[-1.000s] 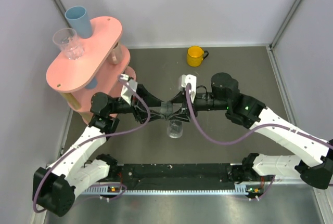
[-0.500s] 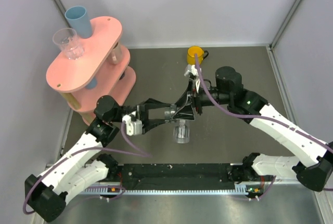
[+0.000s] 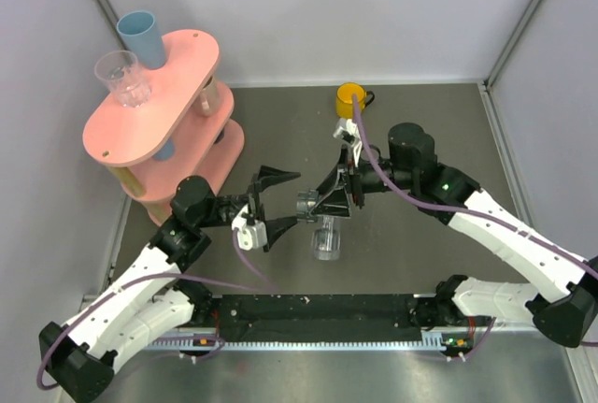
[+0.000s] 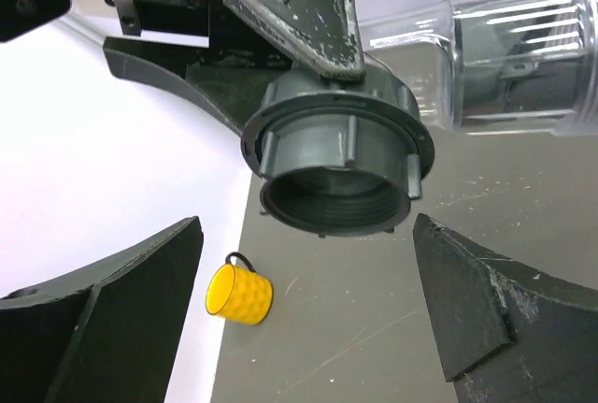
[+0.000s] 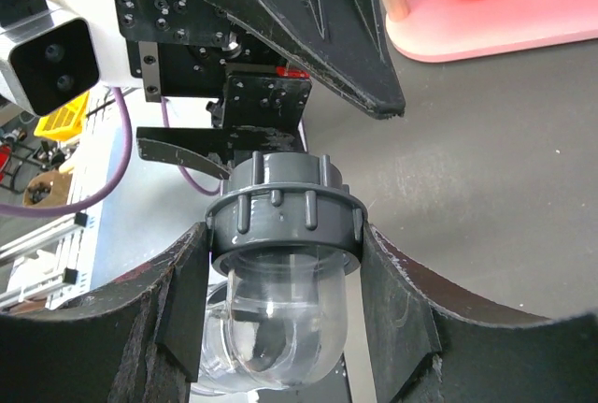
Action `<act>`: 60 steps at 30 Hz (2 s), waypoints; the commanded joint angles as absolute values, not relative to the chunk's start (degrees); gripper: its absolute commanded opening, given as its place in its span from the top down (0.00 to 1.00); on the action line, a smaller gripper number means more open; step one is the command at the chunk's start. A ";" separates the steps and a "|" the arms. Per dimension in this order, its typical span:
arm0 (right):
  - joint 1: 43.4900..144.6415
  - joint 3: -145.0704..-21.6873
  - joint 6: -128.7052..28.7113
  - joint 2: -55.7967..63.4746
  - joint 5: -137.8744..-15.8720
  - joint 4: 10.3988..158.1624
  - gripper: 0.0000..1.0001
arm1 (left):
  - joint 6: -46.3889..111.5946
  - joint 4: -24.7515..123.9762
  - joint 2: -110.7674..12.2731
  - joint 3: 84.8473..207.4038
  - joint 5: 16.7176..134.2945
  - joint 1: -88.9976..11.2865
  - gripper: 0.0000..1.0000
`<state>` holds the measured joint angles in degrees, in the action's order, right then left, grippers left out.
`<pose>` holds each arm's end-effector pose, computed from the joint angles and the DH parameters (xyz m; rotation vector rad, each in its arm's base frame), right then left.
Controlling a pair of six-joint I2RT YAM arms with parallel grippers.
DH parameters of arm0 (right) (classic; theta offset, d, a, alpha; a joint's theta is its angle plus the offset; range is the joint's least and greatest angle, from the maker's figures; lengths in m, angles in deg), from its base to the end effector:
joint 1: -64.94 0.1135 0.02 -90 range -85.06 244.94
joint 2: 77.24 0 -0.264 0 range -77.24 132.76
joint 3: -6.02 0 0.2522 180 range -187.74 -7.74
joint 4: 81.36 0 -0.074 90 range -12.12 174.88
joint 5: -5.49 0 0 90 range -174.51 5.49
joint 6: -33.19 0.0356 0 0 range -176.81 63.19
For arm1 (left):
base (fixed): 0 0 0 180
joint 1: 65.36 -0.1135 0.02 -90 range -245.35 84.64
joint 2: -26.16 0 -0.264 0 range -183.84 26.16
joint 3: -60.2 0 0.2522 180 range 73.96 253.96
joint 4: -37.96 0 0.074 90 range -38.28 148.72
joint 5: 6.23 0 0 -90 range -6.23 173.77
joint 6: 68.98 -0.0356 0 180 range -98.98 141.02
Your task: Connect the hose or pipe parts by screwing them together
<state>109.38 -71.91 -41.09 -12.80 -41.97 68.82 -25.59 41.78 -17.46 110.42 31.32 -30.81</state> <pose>0.1599 0.1905 0.3823 -1.0309 1.7420 1.3842 0.1281 -0.1225 0.3293 1.4503 0.5882 -0.5277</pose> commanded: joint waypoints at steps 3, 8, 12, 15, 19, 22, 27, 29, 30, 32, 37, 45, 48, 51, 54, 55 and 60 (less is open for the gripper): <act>107.40 -72.08 -41.16 -15.63 -41.36 70.64 1.00 | -24.07 42.40 -12.61 107.63 37.09 -30.90 0.01; 103.70 -69.10 -43.18 -16.60 -45.82 70.46 1.00 | -16.71 41.35 -7.78 104.64 38.50 -30.90 0.01; 102.29 -66.90 -49.42 -14.15 -53.65 70.46 1.00 | -3.27 35.56 -3.91 99.46 40.34 -30.90 0.01; 101.15 -66.19 -52.24 -7.91 -57.97 72.12 0.98 | 18.22 35.36 -1.53 98.39 55.48 -30.90 0.01; 96.59 -64.17 -51.19 1.74 -49.28 79.51 0.94 | 29.99 46.68 -4.07 105.12 69.61 -30.90 0.01; 94.04 -65.83 -51.45 7.20 -45.76 80.22 0.94 | 27.09 56.18 -6.62 110.67 72.84 -30.90 0.01; 92.80 -66.90 -53.03 16.53 -41.90 80.48 0.92 | 24.45 62.08 -8.03 113.42 82.34 -30.81 0.01; 92.45 -67.07 -53.12 17.59 -42.50 80.39 0.87 | 24.19 62.52 -6.90 113.42 85.87 -30.81 0.01; 92.27 -67.24 -52.77 18.72 -43.55 80.22 0.84 | 24.10 62.18 -6.19 113.25 86.49 -30.81 0.01; 91.57 -67.60 -52.77 19.78 -44.08 79.52 0.68 | 23.66 61.21 -4.18 112.02 87.63 -30.81 0.01; 90.25 -67.60 -53.56 21.28 -47.94 78.64 0.31 | 22.25 61.12 -2.41 111.66 88.60 -30.64 0.01; 88.32 -71.46 -53.12 16.20 -55.23 67.50 0.01 | 22.08 61.29 -1.79 112.45 88.07 -30.55 0.01; 88.41 -71.82 -50.40 9.61 -60.33 63.19 0.01 | 22.34 61.65 -1.79 113.07 86.85 -30.55 0.01; 88.84 -72.25 -43.74 1.35 -69.29 57.92 0.01 | 23.30 62.44 -2.14 114.29 85.44 -30.55 0.01; 88.76 -74.44 -38.80 -6.38 -73.26 51.93 0.01 | 25.67 64.02 -2.93 116.23 84.21 -30.55 0.01; 88.84 -74.63 -38.01 -8.49 -73.53 49.22 0.01 | 27.60 64.63 -3.19 117.45 82.29 -30.55 0.01; 88.93 -68.23 -31.50 -24.05 -73.45 48.14 0.01 | 36.12 65.61 -3.37 118.08 77.80 -30.55 0.01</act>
<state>88.82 -71.58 -38.29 -14.87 -71.28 52.93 27.98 66.07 -3.27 116.17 82.44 -30.74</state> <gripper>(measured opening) 0.987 0.988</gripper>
